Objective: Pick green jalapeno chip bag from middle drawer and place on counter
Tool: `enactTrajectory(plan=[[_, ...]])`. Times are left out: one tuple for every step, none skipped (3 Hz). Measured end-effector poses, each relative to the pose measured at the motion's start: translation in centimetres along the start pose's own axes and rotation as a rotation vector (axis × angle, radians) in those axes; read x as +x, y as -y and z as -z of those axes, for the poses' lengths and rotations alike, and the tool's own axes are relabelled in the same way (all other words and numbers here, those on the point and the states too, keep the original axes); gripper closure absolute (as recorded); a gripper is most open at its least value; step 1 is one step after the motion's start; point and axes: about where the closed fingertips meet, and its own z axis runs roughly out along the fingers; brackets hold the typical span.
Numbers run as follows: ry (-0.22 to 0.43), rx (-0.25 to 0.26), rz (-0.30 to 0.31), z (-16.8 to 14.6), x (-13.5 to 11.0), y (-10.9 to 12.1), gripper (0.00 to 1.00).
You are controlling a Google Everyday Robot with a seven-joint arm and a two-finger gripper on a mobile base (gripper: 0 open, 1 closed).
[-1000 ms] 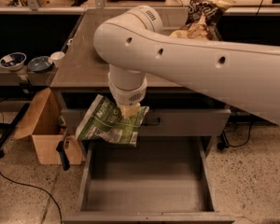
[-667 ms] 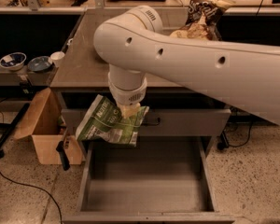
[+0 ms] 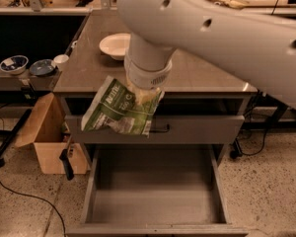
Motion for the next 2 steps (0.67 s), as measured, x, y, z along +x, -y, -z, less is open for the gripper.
enactTrajectory(plan=[[0.011,0.051,0.019,3.5,1.6,0.8,1.00],[-0.029,0.082,0.027,5.8,4.0,2.5,1.00]])
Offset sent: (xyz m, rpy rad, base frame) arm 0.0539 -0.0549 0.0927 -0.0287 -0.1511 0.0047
